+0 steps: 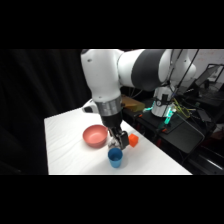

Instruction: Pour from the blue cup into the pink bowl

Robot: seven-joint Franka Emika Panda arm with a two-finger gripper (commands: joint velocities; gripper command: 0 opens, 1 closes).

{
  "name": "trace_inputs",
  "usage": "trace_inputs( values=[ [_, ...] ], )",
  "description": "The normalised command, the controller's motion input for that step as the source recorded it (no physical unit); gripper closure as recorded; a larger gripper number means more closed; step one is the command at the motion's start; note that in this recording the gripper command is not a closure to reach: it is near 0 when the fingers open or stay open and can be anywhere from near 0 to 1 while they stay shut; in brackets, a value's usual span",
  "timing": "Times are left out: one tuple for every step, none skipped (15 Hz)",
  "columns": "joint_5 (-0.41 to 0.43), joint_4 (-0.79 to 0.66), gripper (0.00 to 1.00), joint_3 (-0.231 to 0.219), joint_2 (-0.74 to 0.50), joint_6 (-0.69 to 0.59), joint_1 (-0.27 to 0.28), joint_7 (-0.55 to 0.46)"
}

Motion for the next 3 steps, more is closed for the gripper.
trace_inputs(
  values=[
    [0.022,-0.21,0.00,0.033,-0.61,-0.23,-0.110,-0.19],
    [0.025,-0.26,0.00,0.035,-0.57,-0.16,-0.104,-0.20],
    [-0.032,-0.36,0.00,0.028,-0.58,-0.05,-0.095,-0.23]
  ],
)
